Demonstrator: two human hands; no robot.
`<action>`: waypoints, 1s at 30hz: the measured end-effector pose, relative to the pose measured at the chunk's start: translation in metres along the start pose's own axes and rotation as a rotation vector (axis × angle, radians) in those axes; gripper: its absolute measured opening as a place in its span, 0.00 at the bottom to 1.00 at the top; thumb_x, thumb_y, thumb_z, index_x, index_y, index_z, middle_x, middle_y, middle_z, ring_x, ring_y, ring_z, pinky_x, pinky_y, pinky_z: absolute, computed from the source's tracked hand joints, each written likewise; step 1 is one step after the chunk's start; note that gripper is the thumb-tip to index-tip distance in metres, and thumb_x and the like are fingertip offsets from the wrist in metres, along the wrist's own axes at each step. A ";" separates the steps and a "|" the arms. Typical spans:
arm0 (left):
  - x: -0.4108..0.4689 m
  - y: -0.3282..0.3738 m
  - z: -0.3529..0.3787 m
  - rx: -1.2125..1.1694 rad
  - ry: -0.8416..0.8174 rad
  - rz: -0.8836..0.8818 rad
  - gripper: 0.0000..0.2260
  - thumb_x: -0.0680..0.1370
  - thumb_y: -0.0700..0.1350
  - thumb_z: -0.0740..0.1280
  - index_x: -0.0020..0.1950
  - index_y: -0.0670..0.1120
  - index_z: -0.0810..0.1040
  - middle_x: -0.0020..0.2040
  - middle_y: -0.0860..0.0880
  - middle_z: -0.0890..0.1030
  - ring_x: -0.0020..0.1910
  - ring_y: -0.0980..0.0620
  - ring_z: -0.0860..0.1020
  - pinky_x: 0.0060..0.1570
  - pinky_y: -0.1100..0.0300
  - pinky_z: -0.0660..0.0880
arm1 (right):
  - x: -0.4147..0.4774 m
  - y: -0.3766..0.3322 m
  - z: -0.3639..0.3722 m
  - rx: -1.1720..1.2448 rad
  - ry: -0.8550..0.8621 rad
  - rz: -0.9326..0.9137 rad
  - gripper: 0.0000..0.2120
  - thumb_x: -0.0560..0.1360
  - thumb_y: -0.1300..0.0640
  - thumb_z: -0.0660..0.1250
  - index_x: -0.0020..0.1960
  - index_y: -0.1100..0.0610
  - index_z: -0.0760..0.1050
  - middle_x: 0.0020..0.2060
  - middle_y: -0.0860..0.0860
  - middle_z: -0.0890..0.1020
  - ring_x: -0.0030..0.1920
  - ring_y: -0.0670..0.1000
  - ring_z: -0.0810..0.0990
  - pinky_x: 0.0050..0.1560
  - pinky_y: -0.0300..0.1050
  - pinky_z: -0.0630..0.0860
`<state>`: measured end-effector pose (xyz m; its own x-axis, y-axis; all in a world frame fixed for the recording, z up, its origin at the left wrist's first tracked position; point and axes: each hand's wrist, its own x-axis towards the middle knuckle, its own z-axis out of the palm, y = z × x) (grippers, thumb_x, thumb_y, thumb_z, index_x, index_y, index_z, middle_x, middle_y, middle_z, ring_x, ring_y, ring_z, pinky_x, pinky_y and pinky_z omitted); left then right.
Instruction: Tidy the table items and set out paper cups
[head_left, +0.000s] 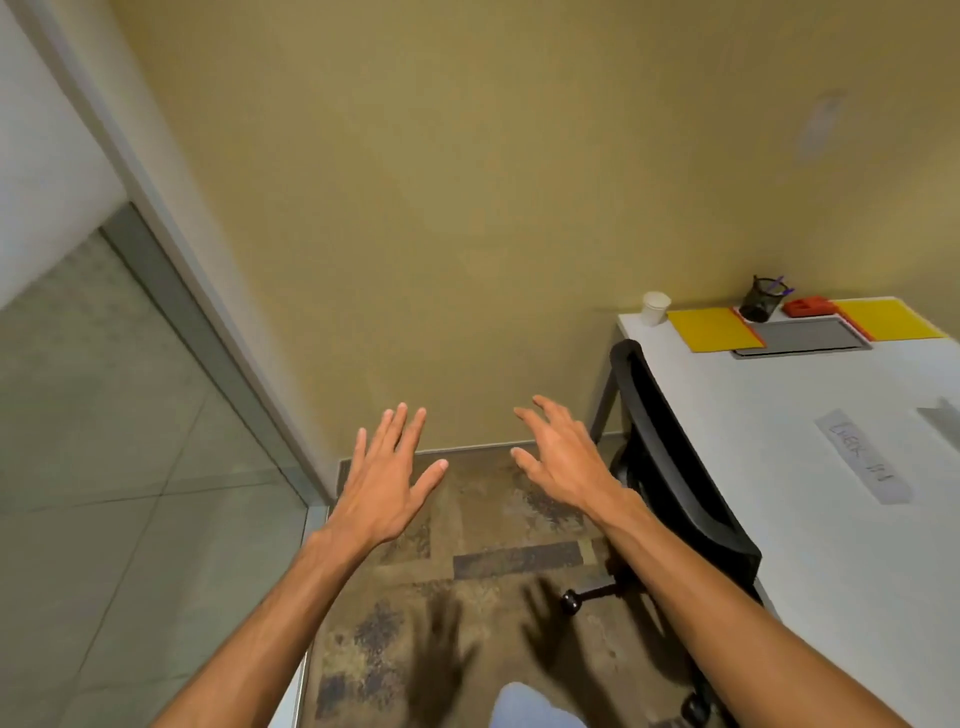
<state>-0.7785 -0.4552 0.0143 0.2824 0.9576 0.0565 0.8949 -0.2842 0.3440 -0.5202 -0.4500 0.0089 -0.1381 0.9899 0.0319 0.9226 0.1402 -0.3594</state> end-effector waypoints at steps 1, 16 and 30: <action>0.019 -0.001 0.000 -0.004 -0.009 0.030 0.33 0.81 0.64 0.52 0.82 0.52 0.47 0.82 0.48 0.46 0.80 0.50 0.43 0.78 0.45 0.44 | 0.009 0.005 -0.004 0.007 0.014 0.025 0.29 0.78 0.46 0.62 0.77 0.54 0.61 0.77 0.60 0.61 0.77 0.59 0.59 0.72 0.62 0.63; 0.304 0.070 0.052 -0.040 -0.109 0.345 0.35 0.79 0.67 0.50 0.81 0.55 0.42 0.82 0.46 0.46 0.80 0.47 0.45 0.78 0.43 0.45 | 0.159 0.150 -0.059 0.109 0.283 0.383 0.29 0.78 0.46 0.65 0.76 0.52 0.63 0.77 0.56 0.62 0.76 0.58 0.60 0.73 0.58 0.62; 0.482 0.170 0.114 -0.051 -0.198 0.582 0.34 0.81 0.63 0.54 0.82 0.48 0.48 0.81 0.45 0.50 0.80 0.46 0.50 0.77 0.43 0.51 | 0.222 0.292 -0.080 0.188 0.338 0.650 0.27 0.79 0.46 0.64 0.75 0.51 0.63 0.77 0.51 0.61 0.76 0.53 0.60 0.73 0.55 0.61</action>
<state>-0.4504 -0.0470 -0.0065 0.7827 0.6179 0.0753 0.5584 -0.7505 0.3534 -0.2522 -0.1877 -0.0142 0.5588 0.8286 0.0324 0.6992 -0.4498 -0.5557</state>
